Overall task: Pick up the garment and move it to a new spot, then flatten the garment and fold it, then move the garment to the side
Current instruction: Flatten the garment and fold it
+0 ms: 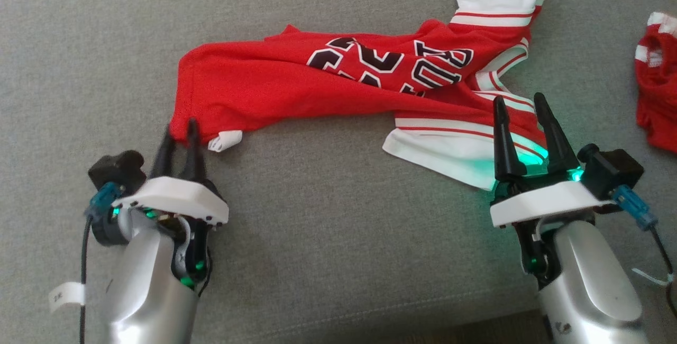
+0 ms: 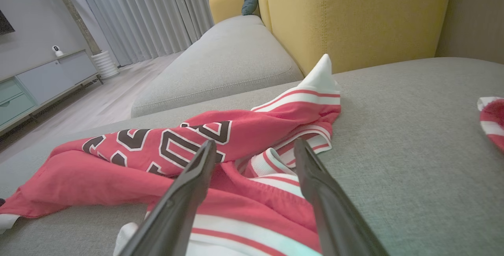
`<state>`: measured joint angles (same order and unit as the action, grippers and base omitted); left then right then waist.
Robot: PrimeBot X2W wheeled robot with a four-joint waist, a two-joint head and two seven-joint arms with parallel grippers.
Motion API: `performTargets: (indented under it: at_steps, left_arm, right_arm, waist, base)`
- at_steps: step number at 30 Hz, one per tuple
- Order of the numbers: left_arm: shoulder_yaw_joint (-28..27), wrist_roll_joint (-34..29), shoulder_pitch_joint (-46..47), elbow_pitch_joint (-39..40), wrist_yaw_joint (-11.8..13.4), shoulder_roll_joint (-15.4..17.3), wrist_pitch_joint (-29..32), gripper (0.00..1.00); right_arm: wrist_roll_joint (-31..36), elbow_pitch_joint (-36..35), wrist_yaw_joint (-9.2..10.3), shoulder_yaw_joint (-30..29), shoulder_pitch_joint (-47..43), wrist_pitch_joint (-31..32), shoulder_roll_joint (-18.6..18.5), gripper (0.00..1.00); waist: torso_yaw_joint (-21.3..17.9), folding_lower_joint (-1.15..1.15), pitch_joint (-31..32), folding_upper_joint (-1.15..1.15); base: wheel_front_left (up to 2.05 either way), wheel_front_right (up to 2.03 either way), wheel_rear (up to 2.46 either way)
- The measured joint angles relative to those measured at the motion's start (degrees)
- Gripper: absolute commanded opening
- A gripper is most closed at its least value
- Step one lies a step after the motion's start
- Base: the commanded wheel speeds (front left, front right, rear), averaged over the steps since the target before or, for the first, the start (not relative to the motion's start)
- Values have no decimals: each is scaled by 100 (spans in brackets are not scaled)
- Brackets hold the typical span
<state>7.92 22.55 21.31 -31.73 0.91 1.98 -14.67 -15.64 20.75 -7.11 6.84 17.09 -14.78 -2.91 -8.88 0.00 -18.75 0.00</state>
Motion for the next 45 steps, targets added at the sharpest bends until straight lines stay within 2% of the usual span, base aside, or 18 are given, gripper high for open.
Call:
performTargets:
  at_steps: [8, 18, 27, 32, 33, 35, 45]
  left_arm:
    - [18, -2, -30, 58, -38, 0, 0, 0]
    - [-67, -29, -591, 303, 9, 0, 0, 0]
    - [-14, -80, -589, 359, 19, 0, 0, 0]
    - [64, -132, -567, 372, 19, 0, 0, 0]
    - [67, -132, -564, 374, 19, 0, 0, 0]
    - [73, -136, -558, 374, 19, 1, 0, 0]
    - [34, -138, -528, 427, 10, 0, 0, 0]
  right_arm:
    - [31, 126, 0, -69, -62, 0, 0, 100]
    - [92, 579, 0, -43, -844, 0, 1, 100]
    - [-36, 1116, 0, 85, -792, 0, 2, 100]
    - [-59, 1369, 0, 254, -479, 0, 2, 100]
    - [-59, 1439, 0, 283, -411, 0, 2, 80]
    - [-60, 1590, 0, 368, -309, -12, -2, 0]
    - [-85, 1741, 0, 587, -253, -11, -8, 0]
  waist:
    - [-4, 0, 186, 0]
    - [89, 0, 498, 0]
    - [112, 0, 416, 0]
    - [133, 0, 347, 0]
    - [144, 0, 336, 0]
    - [160, 0, 319, 0]
    - [153, 0, 468, 0]
  base:
    - [0, 0, 0]
    - [0, 0, 0]
    - [0, 0, 0]
    - [0, 0, 0]
    - [0, 0, 0]
    - [0, 0, 0]
    - [0, 0, 0]
